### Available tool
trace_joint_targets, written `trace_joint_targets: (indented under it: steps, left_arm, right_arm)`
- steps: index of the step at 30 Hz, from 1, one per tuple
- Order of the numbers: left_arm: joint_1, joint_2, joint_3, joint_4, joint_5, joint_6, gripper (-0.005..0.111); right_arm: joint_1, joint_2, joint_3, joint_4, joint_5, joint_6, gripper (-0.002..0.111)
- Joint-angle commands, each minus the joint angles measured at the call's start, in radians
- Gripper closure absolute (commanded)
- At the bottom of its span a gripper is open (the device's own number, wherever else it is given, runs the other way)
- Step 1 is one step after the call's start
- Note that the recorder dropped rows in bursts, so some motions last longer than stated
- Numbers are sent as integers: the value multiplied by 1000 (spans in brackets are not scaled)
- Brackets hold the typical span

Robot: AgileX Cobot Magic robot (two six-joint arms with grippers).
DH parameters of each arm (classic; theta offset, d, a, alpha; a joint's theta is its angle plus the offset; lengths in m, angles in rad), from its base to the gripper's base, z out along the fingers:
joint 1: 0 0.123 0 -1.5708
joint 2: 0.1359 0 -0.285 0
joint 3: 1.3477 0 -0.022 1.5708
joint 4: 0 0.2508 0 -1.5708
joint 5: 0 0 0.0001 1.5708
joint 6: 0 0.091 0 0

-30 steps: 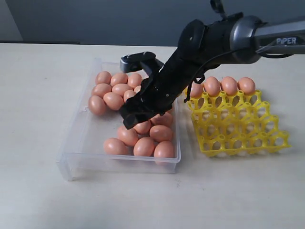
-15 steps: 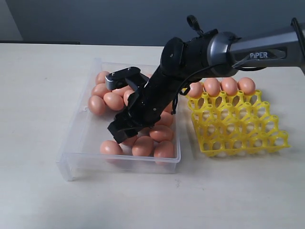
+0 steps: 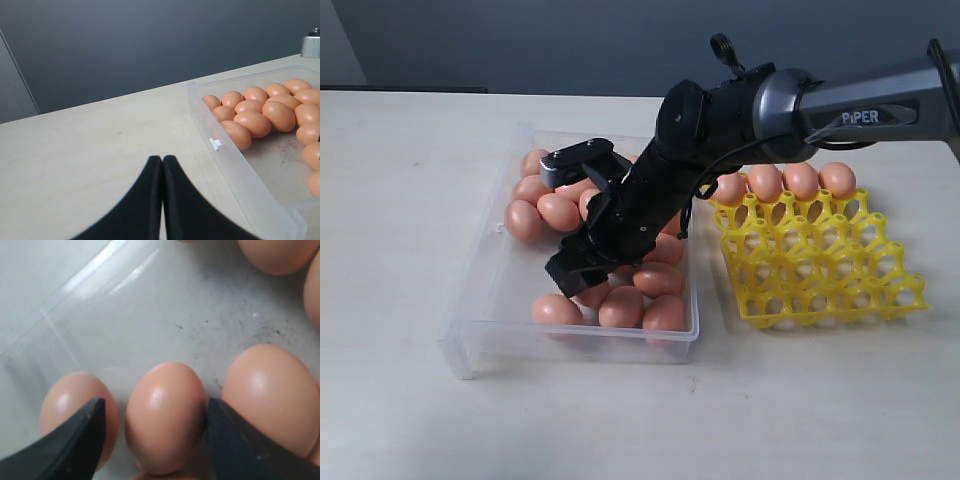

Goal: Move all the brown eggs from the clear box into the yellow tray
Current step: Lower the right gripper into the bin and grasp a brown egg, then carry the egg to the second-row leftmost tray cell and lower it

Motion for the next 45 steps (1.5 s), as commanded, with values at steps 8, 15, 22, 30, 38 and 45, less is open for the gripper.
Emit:
trace_joint_targets:
  steps: [8,15,22,30,38,45]
  left_arm:
    - [0,0,-1,0,-13,-3,106]
    - [0,0,-1,0,-13,-3,106]
    - [0,0,-1,0,-13,-3,106]
    - [0,0,-1,0,-13,-3,106]
    - [0,0,-1,0,-13,-3,106]
    - [0,0,-1,0,-13,-3,106]
  right_arm:
    - [0,-2,-8,-27,-19,-8,50]
    - [0,-2,-8,-49,-14,-8,50]
    - [0,4,-8,-65,-29,-8,50]
    - [0,35,-8,-58,-51,-8,50]
    - [0,37,-8,-46,-102,-8,77]
    - [0,-119,47,43,-348,-8,108]
